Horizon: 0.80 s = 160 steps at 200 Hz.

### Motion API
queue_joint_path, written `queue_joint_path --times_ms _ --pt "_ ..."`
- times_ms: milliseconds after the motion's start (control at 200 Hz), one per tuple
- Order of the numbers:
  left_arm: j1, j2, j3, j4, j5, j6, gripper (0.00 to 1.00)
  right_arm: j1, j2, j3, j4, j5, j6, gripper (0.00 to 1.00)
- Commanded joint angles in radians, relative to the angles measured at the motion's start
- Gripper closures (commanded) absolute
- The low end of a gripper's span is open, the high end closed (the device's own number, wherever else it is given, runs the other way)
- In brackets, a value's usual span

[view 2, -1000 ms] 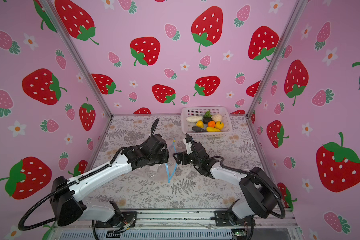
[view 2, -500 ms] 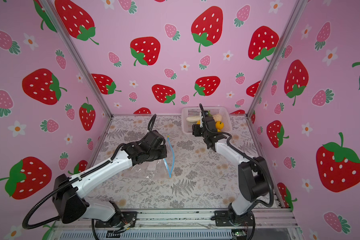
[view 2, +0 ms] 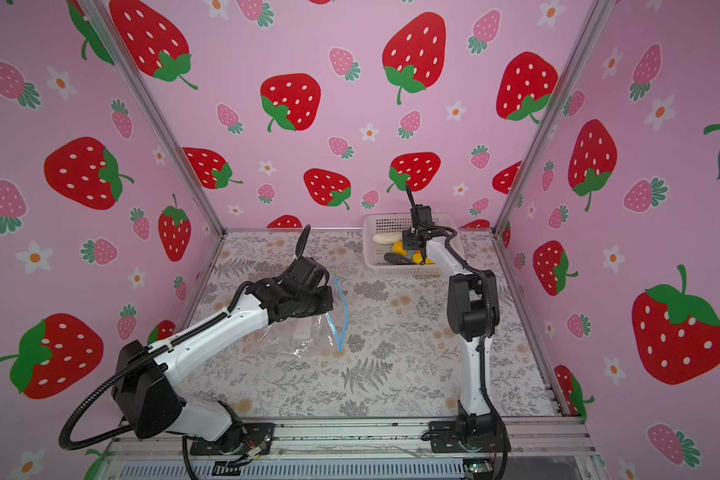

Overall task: Place the food in the zip-top bag and seal the zipper
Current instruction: 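Hold the bag open with the left gripper while the right gripper reaches into the basket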

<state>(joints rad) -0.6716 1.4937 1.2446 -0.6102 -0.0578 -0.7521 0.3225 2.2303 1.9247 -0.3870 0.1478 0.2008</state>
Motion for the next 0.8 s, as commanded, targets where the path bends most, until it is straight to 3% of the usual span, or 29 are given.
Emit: queue_joint_path --times_ms 0,795 --pt "0.007 0.015 0.044 0.015 0.017 0.010 1.00 0.002 0.031 0.055 -0.153 -0.007 -0.049 0.35" --pt "0.009 0.017 0.036 0.040 0.042 0.017 1.00 0.048 -0.108 -0.173 -0.187 -0.027 -0.056 0.38"
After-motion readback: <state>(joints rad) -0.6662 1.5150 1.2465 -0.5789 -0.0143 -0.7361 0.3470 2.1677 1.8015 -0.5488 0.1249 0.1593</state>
